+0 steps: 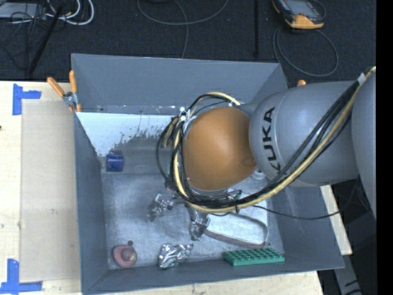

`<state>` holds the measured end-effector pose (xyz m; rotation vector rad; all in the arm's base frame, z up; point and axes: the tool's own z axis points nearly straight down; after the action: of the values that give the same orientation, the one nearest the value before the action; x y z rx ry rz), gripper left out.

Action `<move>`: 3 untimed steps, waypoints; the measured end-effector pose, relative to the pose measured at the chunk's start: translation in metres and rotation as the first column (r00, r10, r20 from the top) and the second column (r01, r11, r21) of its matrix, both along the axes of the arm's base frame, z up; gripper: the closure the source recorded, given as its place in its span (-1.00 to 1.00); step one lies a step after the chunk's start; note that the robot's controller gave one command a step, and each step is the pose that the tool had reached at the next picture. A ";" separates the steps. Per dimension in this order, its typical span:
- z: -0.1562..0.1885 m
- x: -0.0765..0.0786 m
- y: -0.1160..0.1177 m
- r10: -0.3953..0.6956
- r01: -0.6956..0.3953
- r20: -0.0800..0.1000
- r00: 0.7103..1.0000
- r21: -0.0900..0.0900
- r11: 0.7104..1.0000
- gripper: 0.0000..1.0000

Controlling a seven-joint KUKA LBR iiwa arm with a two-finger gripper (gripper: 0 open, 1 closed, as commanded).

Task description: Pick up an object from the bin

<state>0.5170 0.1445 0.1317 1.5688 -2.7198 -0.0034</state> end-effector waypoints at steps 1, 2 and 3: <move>-0.054 -0.044 0.015 0.368 -0.368 -0.002 0.930 0.000 0.930 -1.00; -0.052 -0.043 0.014 0.364 -0.364 0.000 0.931 -0.002 0.931 1.00; 0.048 -0.024 0.012 0.383 -0.383 0.010 0.924 -0.001 0.924 1.00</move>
Offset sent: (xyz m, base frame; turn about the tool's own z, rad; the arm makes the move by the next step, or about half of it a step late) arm -0.0429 0.0140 -0.0528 -0.3778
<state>0.4933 0.1566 0.1802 2.0759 -2.3679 0.0036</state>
